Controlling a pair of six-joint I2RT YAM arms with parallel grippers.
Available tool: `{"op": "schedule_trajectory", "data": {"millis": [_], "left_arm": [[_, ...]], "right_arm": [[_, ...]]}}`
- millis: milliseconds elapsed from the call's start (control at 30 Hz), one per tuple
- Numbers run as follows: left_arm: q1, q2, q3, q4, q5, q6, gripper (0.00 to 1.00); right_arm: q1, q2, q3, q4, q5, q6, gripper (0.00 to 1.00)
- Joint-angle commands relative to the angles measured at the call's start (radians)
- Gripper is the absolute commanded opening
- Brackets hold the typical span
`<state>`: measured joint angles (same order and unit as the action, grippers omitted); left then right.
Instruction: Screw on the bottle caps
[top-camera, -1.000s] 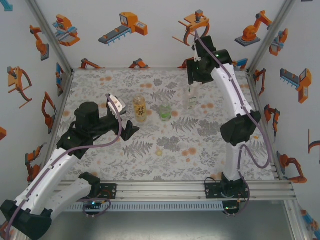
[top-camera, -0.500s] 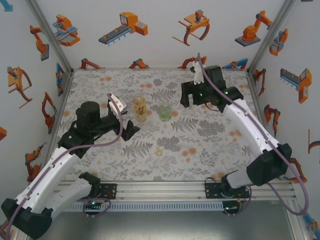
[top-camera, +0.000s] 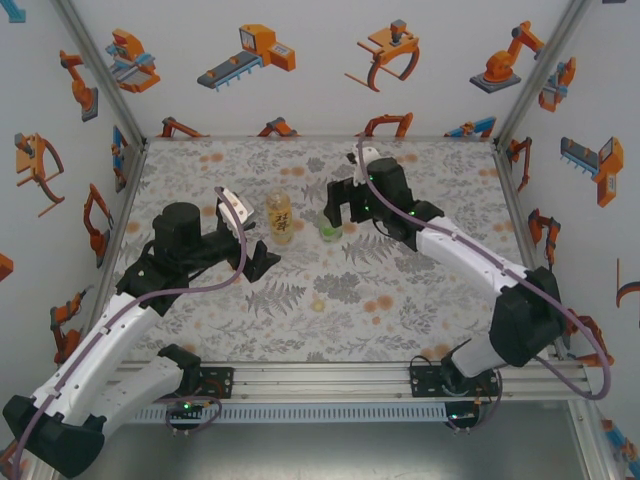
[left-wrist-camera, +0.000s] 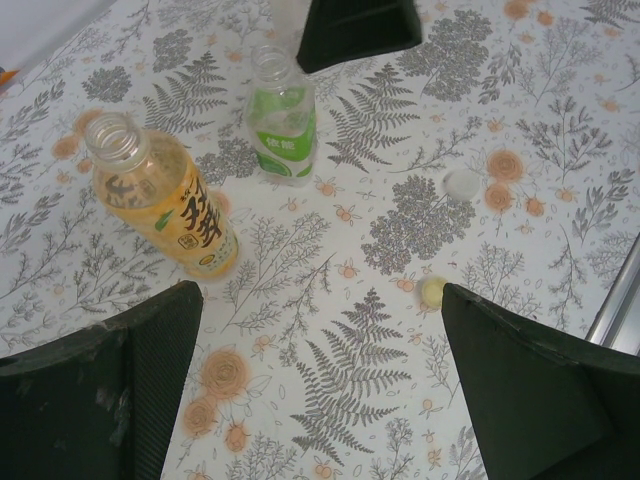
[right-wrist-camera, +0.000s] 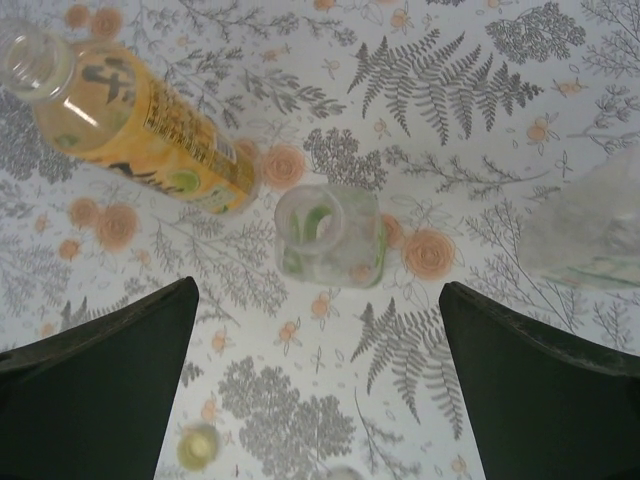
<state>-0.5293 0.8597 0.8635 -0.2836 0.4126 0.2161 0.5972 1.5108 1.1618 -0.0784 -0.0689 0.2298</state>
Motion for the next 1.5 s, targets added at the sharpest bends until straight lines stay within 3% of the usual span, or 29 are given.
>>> {"op": "schedule_trajectory", "data": {"millis": [0, 433, 600, 733, 1167, 1467], "left_arm": [[0.004, -0.01, 0.006, 0.017, 0.023, 0.011, 0.97], [0.001, -0.019, 0.006, 0.012, 0.025, 0.012, 0.97], [-0.001, -0.021, 0.006, 0.013, 0.024, 0.013, 0.97], [-0.002, -0.02, 0.006, 0.012, 0.023, 0.014, 0.97], [-0.006, -0.016, -0.003, 0.038, 0.056, 0.001, 0.97], [-0.02, 0.008, 0.0, 0.107, 0.077, -0.047, 0.96]], "right_arm": [[0.021, 0.065, -0.005, 0.131, 0.06, 0.032, 0.96], [0.026, 0.248, -0.053, 0.322, 0.024, 0.042, 0.9], [0.027, 0.284, -0.051, 0.33, 0.015, 0.036, 0.84], [0.027, 0.289, -0.048, 0.321, 0.008, 0.024, 0.72], [0.027, 0.195, -0.059, 0.244, 0.035, -0.003, 0.51], [0.026, 0.01, -0.036, 0.044, 0.004, -0.07, 0.38]]}}
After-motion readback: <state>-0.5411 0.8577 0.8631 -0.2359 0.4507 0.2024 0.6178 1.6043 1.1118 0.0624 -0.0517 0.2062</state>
